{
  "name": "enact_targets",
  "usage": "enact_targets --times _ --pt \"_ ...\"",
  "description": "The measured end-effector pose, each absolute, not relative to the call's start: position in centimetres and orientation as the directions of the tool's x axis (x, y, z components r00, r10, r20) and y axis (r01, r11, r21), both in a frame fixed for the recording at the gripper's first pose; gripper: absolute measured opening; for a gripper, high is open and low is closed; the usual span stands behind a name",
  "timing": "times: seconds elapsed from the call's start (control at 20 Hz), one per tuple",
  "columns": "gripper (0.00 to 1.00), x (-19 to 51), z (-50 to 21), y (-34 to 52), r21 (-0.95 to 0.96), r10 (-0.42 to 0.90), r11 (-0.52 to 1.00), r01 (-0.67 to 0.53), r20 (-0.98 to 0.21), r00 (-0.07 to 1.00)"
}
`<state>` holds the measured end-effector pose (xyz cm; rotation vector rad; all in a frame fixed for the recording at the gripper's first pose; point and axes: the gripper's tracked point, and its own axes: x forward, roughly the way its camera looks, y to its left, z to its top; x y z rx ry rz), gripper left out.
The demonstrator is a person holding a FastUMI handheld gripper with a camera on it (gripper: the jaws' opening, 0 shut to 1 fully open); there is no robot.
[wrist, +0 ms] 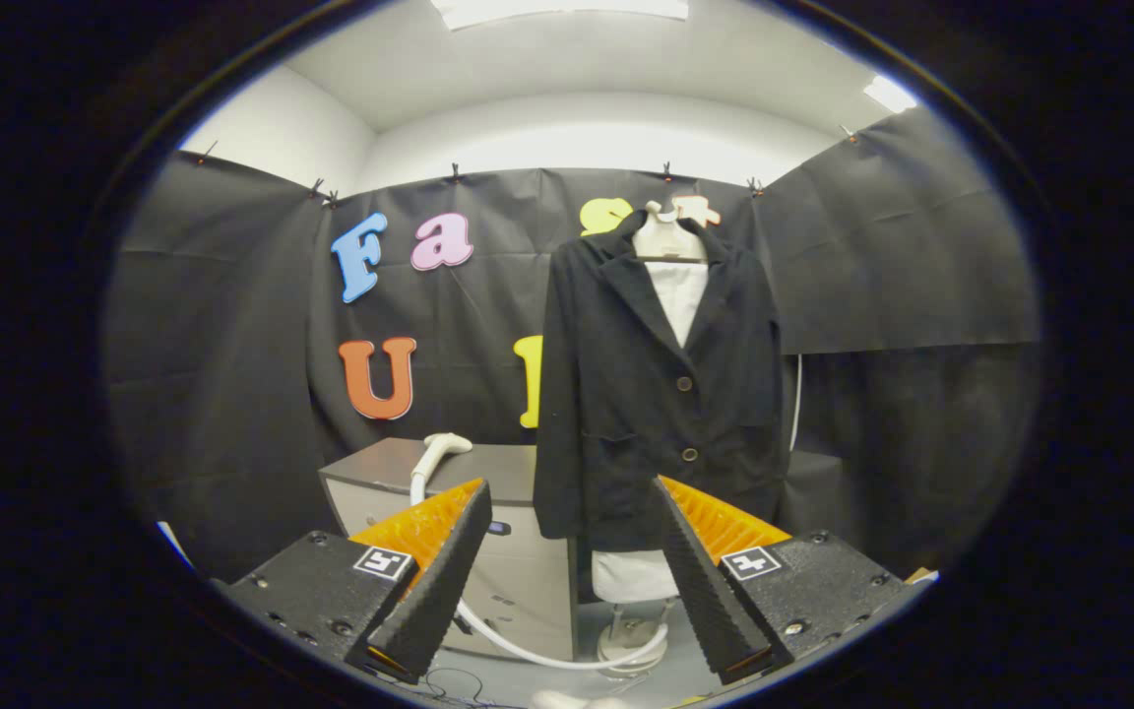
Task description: Iron the clothes twice with a garment steamer, once on the left side and once on the right side.
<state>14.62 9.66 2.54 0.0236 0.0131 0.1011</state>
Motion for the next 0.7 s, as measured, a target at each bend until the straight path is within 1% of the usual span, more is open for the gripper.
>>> enact_targets --times 0.25,0.5,0.7 --pt "0.99 24.2 2.1 15.2 0.048 0.179 0.983 -0.176 -0.052 0.983" --pt "0.99 34.3 0.2 21.3 0.059 0.249 0.968 -0.243 -0.135 0.959" --pt "0.99 41.7 -1.3 26.3 0.072 0.278 0.961 -0.269 -0.199 0.940"
